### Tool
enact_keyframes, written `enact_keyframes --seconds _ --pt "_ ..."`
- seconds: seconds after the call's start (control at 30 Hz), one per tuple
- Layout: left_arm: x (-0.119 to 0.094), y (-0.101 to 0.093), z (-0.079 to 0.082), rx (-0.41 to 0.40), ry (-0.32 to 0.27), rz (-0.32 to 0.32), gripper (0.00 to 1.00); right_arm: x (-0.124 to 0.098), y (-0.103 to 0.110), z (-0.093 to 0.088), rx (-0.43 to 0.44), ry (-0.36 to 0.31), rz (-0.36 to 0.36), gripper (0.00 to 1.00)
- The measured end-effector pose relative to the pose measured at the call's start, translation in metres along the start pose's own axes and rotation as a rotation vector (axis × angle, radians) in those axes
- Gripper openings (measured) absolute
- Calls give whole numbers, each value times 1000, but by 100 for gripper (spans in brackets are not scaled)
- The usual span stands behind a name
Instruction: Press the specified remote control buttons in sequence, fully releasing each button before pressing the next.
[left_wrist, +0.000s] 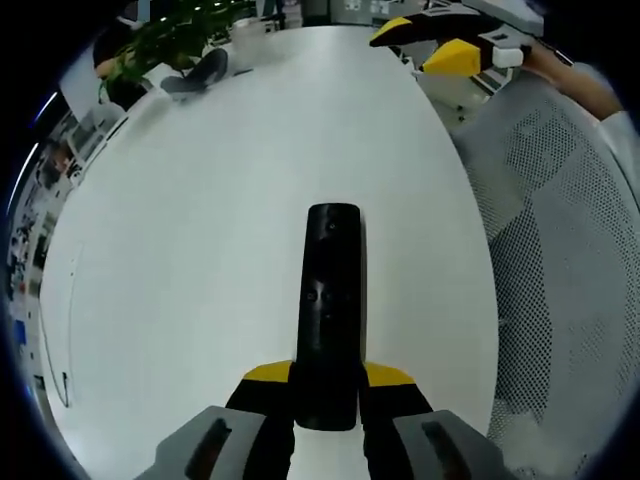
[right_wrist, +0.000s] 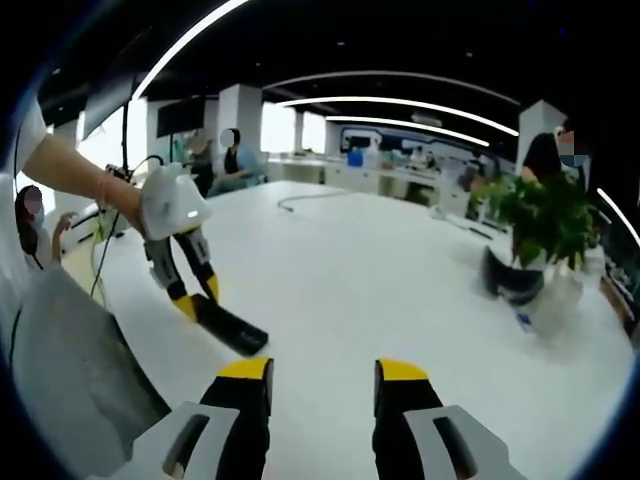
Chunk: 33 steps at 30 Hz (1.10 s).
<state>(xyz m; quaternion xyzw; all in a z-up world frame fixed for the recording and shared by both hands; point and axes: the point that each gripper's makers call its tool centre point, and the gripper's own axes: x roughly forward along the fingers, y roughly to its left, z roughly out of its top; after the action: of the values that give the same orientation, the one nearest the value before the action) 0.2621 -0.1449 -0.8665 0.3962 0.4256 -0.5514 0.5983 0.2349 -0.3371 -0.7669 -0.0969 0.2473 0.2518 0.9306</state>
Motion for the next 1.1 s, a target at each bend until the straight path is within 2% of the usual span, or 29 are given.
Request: enact_keyframes --seconds 1.1 --pt "0 -21 0 22 12 -7 23 1 2 -1 -5 12 9 37"
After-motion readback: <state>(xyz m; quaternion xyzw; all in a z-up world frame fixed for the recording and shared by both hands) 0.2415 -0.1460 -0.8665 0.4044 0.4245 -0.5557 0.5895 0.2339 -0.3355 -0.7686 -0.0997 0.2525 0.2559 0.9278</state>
